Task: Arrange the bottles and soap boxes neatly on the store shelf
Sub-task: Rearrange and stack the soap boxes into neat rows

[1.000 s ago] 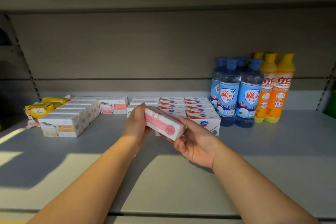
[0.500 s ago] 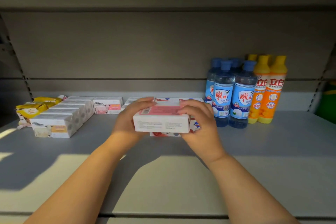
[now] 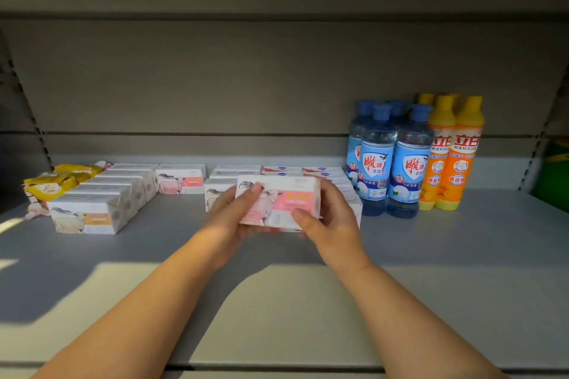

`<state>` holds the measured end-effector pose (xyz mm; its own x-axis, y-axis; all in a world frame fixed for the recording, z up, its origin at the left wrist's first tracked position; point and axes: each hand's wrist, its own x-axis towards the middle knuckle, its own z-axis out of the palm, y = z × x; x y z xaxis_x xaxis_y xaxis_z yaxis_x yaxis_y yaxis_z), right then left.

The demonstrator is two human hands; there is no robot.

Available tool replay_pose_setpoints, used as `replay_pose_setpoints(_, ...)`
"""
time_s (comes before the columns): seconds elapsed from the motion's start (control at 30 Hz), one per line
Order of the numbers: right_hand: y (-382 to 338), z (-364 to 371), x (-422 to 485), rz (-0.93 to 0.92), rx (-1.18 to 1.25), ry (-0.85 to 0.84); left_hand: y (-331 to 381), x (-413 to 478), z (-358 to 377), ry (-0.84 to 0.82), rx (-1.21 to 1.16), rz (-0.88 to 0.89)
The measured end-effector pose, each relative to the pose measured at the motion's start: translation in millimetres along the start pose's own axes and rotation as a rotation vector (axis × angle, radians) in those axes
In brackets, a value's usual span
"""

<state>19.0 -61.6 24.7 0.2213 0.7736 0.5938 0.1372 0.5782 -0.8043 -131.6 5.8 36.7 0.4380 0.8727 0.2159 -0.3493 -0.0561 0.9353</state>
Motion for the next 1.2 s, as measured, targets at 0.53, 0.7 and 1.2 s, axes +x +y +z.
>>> replay_pose_setpoints(0.53, 3, 19, 1, -0.011, -0.439, 0.084, -16, 7, 3, -0.58, -0.096, -0.904)
replay_pose_setpoints(0.7, 9, 5, 1, 0.02, -0.185, -0.069, -4, 14, -16, -0.098, 0.219, -0.471)
replay_pose_setpoints(1.2, 33, 12, -12, 0.259, -0.336, -0.409, 24, 4, -83, -0.021, 0.404, -0.154)
